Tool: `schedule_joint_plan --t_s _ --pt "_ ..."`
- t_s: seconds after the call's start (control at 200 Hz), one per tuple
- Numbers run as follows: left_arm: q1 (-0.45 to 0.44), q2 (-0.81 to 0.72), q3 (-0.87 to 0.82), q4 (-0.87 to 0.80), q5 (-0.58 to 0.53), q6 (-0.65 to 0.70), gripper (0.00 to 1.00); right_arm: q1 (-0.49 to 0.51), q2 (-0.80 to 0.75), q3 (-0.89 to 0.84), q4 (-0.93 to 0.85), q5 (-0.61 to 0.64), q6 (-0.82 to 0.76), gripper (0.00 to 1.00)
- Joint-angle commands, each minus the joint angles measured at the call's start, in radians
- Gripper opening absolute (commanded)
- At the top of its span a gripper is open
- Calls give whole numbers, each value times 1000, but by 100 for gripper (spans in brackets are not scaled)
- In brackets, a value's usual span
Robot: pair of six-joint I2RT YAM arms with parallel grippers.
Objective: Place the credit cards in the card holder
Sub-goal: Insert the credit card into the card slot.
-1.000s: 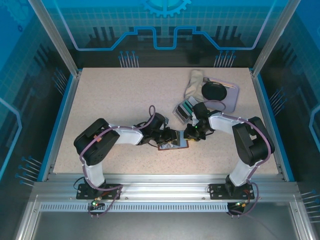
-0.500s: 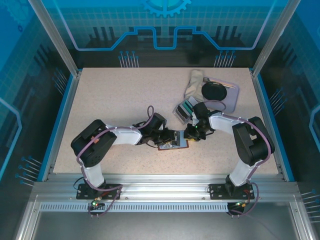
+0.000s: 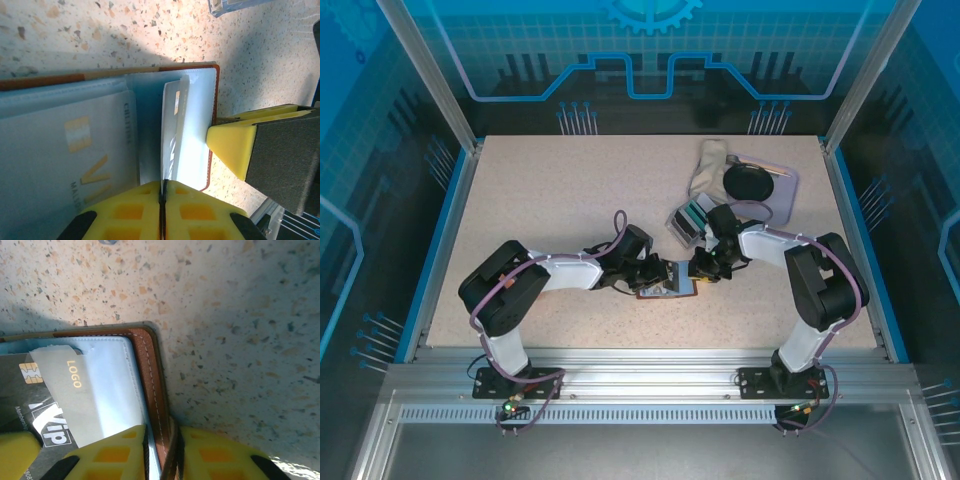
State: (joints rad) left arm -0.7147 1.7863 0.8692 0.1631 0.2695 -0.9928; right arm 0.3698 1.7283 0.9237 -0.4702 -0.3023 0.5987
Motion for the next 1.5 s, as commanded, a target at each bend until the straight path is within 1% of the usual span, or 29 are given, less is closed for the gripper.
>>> schedule_joint_plan --t_s 0.0,0.11,0.245,0.31,0.335,0.71,0.92,1.1,1.22,1.351,1.496 --pt "-6 -6 9 5 14 -33 9 8 72 -39 46 -25 25 20" --pt "-6 18 14 43 36 -69 9 8 75 -39 57 -35 35 20" --pt "-10 41 24 45 40 -86 9 5 74 -39 65 -41 44 20" --pt "-15 51 33 42 45 -86 9 6 76 -39 69 -47 45 20" --pt "-16 52 36 41 46 -86 9 6 77 -63 71 -50 47 20" --pt "-29 95 66 21 71 -78 9 3 70 -67 76 -51 50 20" --pt "-29 48 62 -57 34 -36 17 -3 66 -57 60 -40 41 20" --pt "-28 12 78 -140 -5 7 21 -6 62 -51 44 -31 30 20" --pt "-27 5 86 -161 -13 24 19 -6 60 -50 41 -28 26 20" --pt "-27 10 96 -170 -7 41 13 -7 63 -51 42 -34 27 21" --pt "-25 7 107 -204 -4 75 8 -6 64 -50 41 -35 23 21"
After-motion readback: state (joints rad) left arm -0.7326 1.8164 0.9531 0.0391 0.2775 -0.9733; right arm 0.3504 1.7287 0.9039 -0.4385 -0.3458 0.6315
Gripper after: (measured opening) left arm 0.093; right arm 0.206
